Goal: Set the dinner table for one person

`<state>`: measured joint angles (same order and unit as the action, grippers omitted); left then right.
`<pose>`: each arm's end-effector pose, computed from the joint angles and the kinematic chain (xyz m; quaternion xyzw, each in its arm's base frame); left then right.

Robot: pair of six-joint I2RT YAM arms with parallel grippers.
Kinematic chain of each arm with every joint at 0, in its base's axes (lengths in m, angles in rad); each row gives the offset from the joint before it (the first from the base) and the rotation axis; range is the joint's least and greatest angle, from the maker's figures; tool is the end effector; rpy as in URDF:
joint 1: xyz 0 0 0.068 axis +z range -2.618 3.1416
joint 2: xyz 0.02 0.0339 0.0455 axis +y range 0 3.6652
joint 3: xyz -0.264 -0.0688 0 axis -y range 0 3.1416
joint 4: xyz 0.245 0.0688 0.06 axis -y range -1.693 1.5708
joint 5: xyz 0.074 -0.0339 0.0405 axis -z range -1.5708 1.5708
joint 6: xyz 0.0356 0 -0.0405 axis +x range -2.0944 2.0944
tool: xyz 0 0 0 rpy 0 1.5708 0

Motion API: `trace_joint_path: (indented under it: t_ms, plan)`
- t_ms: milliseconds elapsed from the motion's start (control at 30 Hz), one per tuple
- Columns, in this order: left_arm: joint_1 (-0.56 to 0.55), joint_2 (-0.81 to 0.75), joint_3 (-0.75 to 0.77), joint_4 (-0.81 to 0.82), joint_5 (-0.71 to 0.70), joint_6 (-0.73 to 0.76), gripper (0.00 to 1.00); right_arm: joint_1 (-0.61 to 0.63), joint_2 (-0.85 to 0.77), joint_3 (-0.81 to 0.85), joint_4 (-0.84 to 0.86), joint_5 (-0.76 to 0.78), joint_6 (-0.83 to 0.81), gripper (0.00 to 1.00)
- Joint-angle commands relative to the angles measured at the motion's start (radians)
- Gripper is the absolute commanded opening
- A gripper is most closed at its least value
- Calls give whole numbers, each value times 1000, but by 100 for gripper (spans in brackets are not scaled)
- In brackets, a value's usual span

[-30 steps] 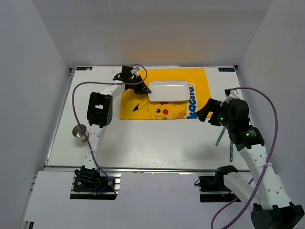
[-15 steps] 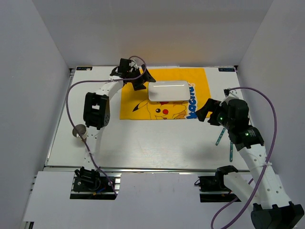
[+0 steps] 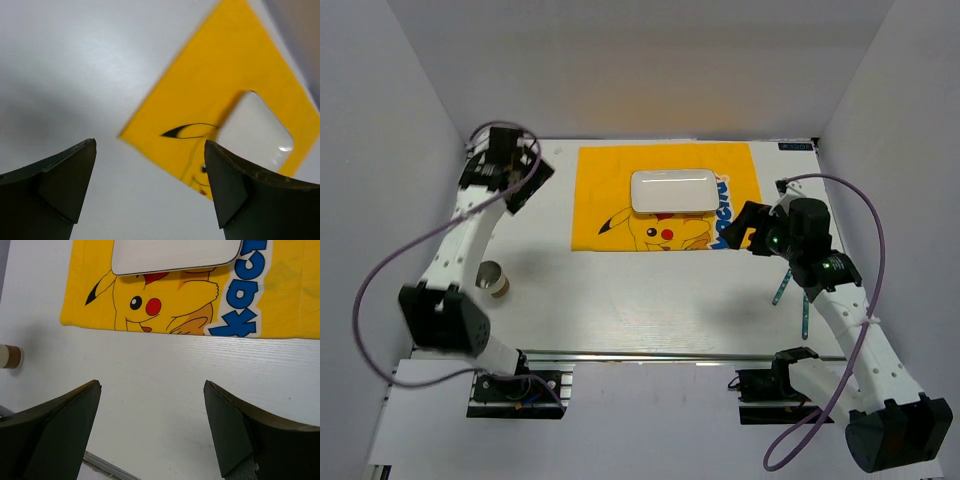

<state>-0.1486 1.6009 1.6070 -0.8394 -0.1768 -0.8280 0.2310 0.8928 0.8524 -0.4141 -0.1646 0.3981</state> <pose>0.3430 -0.0450 0.3582 -0.3396 0.8654 -0.0957 0.3557 0.1930 0.0514 0.3213 0.0272 0.8461 0.2296 0.4804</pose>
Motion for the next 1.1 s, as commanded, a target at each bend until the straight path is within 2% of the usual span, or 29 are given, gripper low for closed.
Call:
trace_joint_path:
  t_ms: [0, 67, 133, 233, 333, 433, 600, 800, 933, 1067]
  plan:
    - [20, -238, -221, -231, -243, -173, 98, 8, 38, -24, 109, -82, -13, 89]
    - [50, -317, -316, -282, -329, -215, 98, 11, 67, -44, 161, -131, -10, 89]
    - [64, -383, -349, -314, -381, -238, 98, 27, 109, -53, 210, -179, -5, 89]
    - [76, -401, -381, -447, -424, -317, 98, 42, 150, -75, 268, -235, 8, 89]
    - [86, -467, -446, -472, -444, -378, 98, 60, 193, -81, 293, -259, 1, 89]
    - [104, -515, -505, -452, -472, -411, 97, 74, 224, -73, 305, -280, -13, 89]
    - [135, -484, -605, -399, -498, -470, 97, 102, 255, -99, 373, -357, 11, 89]
    - [187, -460, -725, -239, -497, -482, 95, 133, 262, -111, 374, -346, -1, 89]
    - [207, -447, -742, -162, -507, -467, 95, 151, 258, -111, 367, -331, -5, 89]
    - [230, -435, -786, -92, -495, -461, 85, 163, 265, -105, 357, -310, -7, 89]
